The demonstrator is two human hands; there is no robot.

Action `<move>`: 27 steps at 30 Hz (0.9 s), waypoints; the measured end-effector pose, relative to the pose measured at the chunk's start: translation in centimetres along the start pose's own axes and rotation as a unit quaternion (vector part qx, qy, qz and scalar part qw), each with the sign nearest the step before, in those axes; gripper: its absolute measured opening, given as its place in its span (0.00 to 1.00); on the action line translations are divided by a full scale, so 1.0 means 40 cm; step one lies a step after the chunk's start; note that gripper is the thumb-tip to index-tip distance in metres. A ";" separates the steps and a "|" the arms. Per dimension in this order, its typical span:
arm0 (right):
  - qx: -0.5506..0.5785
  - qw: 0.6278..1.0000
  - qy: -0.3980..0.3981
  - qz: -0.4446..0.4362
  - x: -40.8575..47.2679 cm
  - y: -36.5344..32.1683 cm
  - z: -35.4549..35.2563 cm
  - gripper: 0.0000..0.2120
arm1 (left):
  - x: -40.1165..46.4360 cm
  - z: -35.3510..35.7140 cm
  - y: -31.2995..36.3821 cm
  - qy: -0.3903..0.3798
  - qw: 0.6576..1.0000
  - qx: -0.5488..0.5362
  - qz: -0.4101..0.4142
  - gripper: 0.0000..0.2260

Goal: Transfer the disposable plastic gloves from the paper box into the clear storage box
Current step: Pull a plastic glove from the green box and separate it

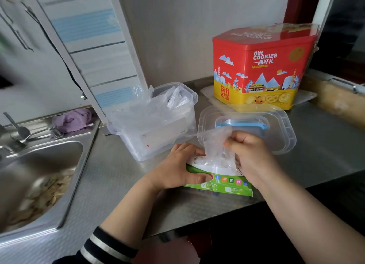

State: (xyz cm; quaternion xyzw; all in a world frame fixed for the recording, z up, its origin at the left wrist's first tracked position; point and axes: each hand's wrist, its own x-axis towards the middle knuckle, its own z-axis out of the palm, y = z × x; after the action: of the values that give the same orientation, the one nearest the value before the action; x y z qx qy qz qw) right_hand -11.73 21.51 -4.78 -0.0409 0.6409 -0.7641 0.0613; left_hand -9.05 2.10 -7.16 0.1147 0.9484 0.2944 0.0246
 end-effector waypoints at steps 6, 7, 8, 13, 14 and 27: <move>0.129 0.991 -0.002 0.023 0.042 -0.036 0.004 0.06 | -0.007 0.007 0.014 0.016 1.000 -0.015 0.013 0.24; 0.130 0.991 -0.012 0.016 0.042 -0.042 0.007 0.06 | -0.006 0.008 0.016 0.021 1.000 -0.011 0.012 0.24; 0.132 0.991 -0.018 0.009 0.042 -0.048 0.011 0.06 | -0.007 0.008 0.018 0.024 1.000 -0.012 0.011 0.24; 0.141 0.990 0.004 -0.017 0.037 -0.096 0.023 0.07 | -0.014 0.004 0.034 0.028 0.999 0.023 -0.007 0.29; 0.151 0.988 0.004 -0.023 0.037 -0.116 0.028 0.05 | -0.014 0.003 0.042 0.024 0.999 0.035 -0.015 0.30; -0.072 0.958 0.062 -0.270 0.076 -0.261 0.096 0.18 | -0.034 -0.311 0.187 0.190 0.918 -0.345 -0.037 0.35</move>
State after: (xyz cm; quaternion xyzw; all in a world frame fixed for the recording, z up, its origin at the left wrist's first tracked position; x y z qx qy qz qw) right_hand -14.61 19.12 6.10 -0.1699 0.6621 -0.7047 -0.1905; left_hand -7.63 0.89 7.29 0.0056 0.7786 0.6183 -0.1076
